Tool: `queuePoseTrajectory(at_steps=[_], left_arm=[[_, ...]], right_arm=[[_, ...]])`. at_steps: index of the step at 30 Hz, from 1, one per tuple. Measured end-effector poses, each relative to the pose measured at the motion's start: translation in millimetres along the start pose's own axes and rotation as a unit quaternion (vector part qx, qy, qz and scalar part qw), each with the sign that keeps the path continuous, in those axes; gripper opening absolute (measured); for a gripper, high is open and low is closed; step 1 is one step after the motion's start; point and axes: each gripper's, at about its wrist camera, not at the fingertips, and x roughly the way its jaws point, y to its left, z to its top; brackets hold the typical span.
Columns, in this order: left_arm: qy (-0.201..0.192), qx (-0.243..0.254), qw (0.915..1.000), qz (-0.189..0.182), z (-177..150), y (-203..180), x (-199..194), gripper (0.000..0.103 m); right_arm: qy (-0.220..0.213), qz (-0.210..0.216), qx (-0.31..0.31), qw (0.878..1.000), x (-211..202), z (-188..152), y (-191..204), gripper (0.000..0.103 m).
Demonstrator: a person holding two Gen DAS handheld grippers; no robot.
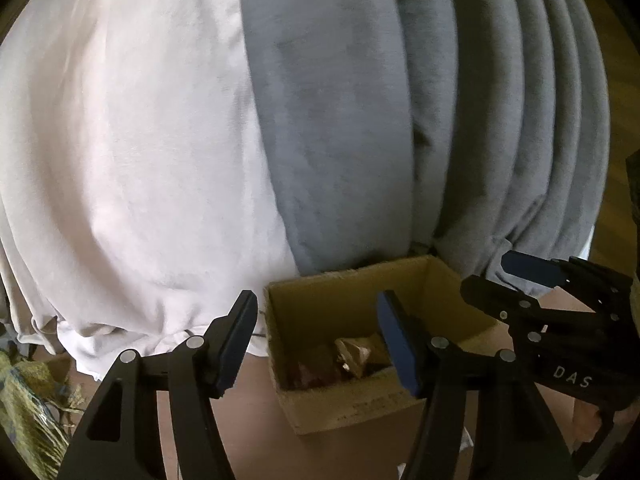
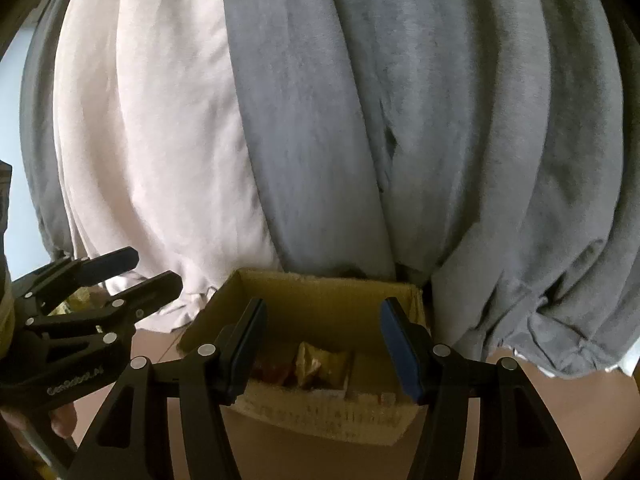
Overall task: Organize snacks
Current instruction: 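Move the left tool back from the box toward the white snack bar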
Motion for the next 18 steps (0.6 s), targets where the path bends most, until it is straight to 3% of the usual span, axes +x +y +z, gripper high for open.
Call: queuePoseTrajectory(at_steps=[11,18], left_arm=[[0.027,0.052,0.9972,-0.047,-33,-34,-10,0.062],[0.057,0.126,0.9869,-0.083,-66,-63,-3,0.062]], right_arm=[[0.036,-0.036,0.018,0.999,-36,-49,-11,0.060],[0.066,-0.079,0.017,0.995,-50,-88,-20,0.060]])
